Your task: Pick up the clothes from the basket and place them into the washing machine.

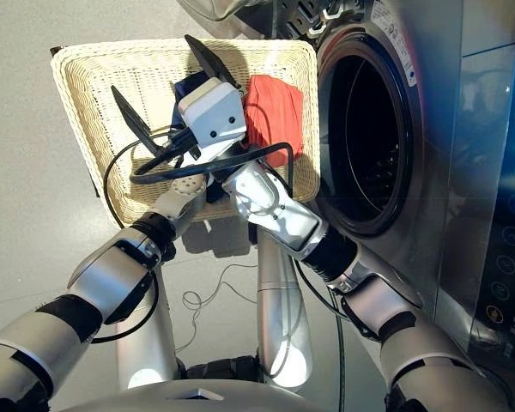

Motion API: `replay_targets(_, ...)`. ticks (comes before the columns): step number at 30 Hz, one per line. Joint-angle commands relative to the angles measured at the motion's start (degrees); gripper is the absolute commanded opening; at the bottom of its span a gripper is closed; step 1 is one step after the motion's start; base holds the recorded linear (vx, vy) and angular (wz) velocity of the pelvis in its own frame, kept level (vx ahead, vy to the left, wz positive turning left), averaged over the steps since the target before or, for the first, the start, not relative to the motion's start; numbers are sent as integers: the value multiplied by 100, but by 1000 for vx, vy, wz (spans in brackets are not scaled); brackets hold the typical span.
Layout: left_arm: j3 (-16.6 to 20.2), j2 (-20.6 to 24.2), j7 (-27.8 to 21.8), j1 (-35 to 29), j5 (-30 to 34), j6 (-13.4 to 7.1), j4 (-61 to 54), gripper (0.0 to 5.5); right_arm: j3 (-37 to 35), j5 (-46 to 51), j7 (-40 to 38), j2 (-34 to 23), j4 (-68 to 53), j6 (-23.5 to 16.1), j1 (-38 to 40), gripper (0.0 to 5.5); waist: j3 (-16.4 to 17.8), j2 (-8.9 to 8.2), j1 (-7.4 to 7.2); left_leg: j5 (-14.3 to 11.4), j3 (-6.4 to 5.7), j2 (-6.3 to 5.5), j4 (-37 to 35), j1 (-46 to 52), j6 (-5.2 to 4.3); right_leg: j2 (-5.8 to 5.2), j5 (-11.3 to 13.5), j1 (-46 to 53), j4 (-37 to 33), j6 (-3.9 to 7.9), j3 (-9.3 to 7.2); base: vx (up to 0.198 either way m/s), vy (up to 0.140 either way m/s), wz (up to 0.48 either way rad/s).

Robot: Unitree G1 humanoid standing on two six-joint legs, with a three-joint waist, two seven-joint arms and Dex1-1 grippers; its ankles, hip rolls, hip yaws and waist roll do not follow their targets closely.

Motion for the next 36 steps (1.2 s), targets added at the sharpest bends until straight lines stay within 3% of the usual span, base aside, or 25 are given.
replay_targets(1,124,-99,65,-131,137,-13,460,0,-339,0,-61,93,-631,-274,-24,550,-65,-140,47,-442,-384,29,644,-146,-106,-192,366,61,-131,242,-138,0,0,0)
replay_targets(7,69,-43,199,15,293,-150,113,0,-784,-463,-480,-127,-134,-189,408,550,-65,-146,65,-376,-295,-26,390,108,-85,-225,438,274,-329,281,-144,0,0,0)
replay_targets(9,-24,-15,235,170,368,-257,-217,0,-1045,-691,-589,-275,-13,-153,698,550,-65,-114,85,-322,-281,-74,244,218,-76,-259,485,402,-455,295,-164,0,0,0)
replay_targets(11,-186,225,237,606,432,-515,-1126,0,-1426,-831,-700,-470,216,-142,1174,550,-65,-32,120,-183,-286,-181,-195,515,-82,-332,582,707,-794,331,-225,0,0,0)
replay_targets(12,-190,226,239,614,433,-513,-1132,0,-1428,-832,-700,-468,213,-141,1180,550,-65,-34,122,-179,-286,-183,-205,526,-82,-333,585,717,-801,331,-226,0,0,0)
replay_targets(14,-183,644,303,1330,434,-777,-2267,0,-1796,-1072,-784,-544,258,-171,1688,550,-65,38,206,-34,-286,-282,-606,802,-111,-393,681,999,-1156,377,-320,61,-24,117)
replay_targets(17,-140,1267,184,2059,759,-961,-3628,0,-2089,-1239,-751,-554,271,-224,2126,550,-65,103,303,81,-263,-364,-948,1095,-121,-442,772,1289,-1447,429,-371,62,-13,59)
replay_targets(25,581,2099,-291,3385,1052,-1463,-5992,0,-2329,-1348,-291,-613,243,-315,2778,550,-65,233,503,278,-190,-628,-1816,2179,-166,-593,992,2337,-2225,564,-464,73,20,72)
replay_targets(30,889,2329,-649,3714,866,-1658,-6753,0,-2243,-1159,130,-654,160,-318,2966,550,-65,252,561,448,-138,-735,-2381,2913,-175,-667,1153,3005,-2653,637,-518,92,29,38)
replay_targets(36,1145,2647,-1554,3990,331,-1830,-7533,0,-1811,-636,1186,-859,-257,-174,3015,550,-441,352,685,701,-63,-820,-3301,3920,-232,-748,1342,3910,-3319,726,-624,96,24,-15)
